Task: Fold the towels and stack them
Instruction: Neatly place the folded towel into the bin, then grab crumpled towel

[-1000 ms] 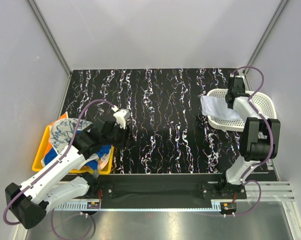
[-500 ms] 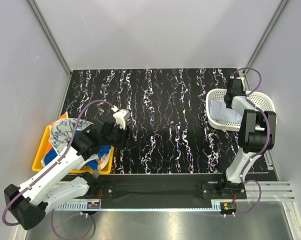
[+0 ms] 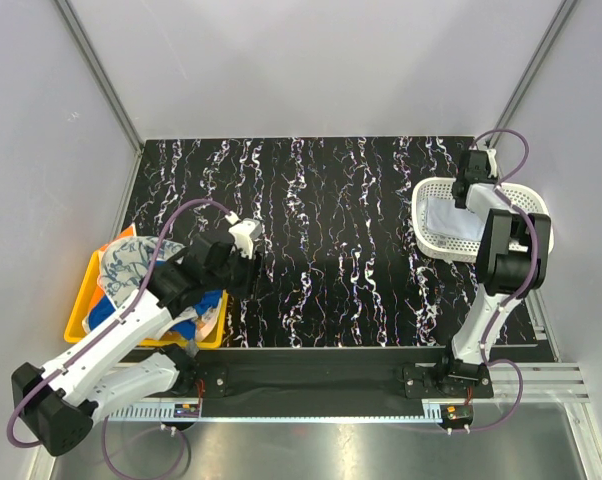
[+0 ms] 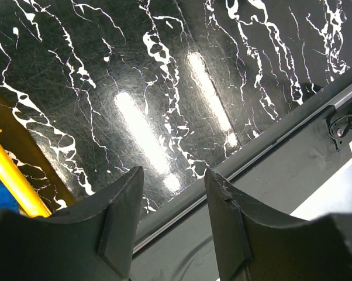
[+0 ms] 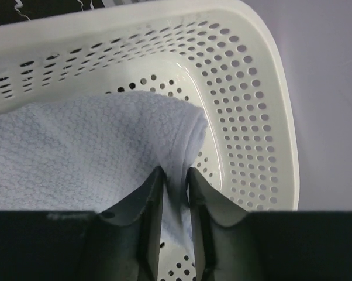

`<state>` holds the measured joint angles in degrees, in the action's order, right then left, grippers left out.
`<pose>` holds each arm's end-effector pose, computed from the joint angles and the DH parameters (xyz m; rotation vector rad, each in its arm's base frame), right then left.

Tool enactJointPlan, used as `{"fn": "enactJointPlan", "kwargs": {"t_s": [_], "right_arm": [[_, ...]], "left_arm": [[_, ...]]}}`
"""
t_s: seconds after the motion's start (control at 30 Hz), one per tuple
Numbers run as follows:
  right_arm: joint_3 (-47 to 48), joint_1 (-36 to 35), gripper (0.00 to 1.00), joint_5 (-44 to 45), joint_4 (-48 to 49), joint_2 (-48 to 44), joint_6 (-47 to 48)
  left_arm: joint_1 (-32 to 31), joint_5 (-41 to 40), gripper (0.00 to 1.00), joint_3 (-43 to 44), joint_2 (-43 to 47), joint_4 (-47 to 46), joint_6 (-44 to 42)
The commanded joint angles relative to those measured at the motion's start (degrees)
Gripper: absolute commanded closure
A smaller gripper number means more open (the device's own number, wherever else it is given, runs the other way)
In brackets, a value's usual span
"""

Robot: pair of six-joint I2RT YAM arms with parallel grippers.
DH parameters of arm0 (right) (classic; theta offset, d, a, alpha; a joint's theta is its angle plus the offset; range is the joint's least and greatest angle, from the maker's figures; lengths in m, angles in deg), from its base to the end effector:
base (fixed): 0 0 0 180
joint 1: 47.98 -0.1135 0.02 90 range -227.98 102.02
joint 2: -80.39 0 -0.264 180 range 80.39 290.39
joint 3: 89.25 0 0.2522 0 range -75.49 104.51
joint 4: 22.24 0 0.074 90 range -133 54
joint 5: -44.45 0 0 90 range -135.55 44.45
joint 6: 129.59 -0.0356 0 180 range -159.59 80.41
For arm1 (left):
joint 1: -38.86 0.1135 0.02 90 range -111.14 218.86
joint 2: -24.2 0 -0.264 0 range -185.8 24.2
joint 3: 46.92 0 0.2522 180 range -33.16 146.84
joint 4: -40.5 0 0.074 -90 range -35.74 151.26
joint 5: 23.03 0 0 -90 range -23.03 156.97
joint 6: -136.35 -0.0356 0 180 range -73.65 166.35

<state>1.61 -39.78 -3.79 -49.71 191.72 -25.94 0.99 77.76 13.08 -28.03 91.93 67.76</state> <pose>0.4120 -0.0833 0.1966 0.2330 2.3686 -1.0536 0.1435 -0.1201 0.2811 0.4455 2.3932 -0.7145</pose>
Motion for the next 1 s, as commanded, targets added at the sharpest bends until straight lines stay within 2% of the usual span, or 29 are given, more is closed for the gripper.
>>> {"fn": "enactJointPlan", "kwargs": {"t_s": [0.0,0.03,0.1,0.17,0.3,0.4,0.47,0.53,0.6,0.63,0.8,0.87,0.97], "right_arm": [[4.27,0.23,0.67,2.89,-4.54,1.43,-3.36],[4.81,0.23,0.57,3.41,-5.35,1.52,-4.24],[6.04,0.23,0.18,3.86,-8.41,1.44,-6.78],[6.92,0.32,0.01,4.38,-10.79,0.82,-9.94],[9.38,0.14,0.0,1.94,-19.74,-5.39,-17.15],[8.34,-0.64,0.0,-6.47,-22.75,-13.2,-22.6],[6.93,-2.13,0.0,-10.45,-23.63,-17.18,-26.02],[2.72,-7.84,0.0,-13.98,-22.15,-23.42,-27.61],[-1.92,-17.3,0.0,-15.21,-19.96,-29.11,-29.19],[-3.35,-19.87,0.0,-16.78,-18.99,-30.8,-30.69],[-15.39,-28.76,0.0,-30.22,-8.29,-40.04,-37.37],[-17.94,-33.94,0.0,-30.85,-6.33,-41.62,-38.26],[-21.37,-36.68,0.0,-34.54,-3.34,-43.04,-37.91]], "left_arm": [[-0.19,0.37,0.48,-0.18,-0.51,-1.81,-0.58],[-0.28,0.46,0.48,-0.18,-0.94,-1.64,-0.58],[-0.19,0.29,0.48,-0.1,-1.3,-1.81,-0.58],[-0.19,-0.41,0.47,-0.1,-1.56,-1.72,-0.58],[-0.28,-3.31,0.46,-0.01,-1.47,-1.46,0.38],[-0.1,-7.87,0.45,1.65,-2.35,-0.15,2.22],[0.07,-14.27,0.45,2.89,-2.97,1.78,3.72],[1.38,-21.99,0.46,5.16,-3.41,4.5,7.06],[3.49,-25.45,0.46,6.31,-3.06,6.18,10.47],[5.85,-28.94,0.46,7.1,-2.45,6.88,11.63],[14.39,-39.77,0.41,9.22,-2.79,9.7,18.74],[17.73,-45.05,0.39,10.97,-5.67,10.66,21.12],[21.33,-52.87,0.34,12.82,-9.89,12.95,26.13]]}}
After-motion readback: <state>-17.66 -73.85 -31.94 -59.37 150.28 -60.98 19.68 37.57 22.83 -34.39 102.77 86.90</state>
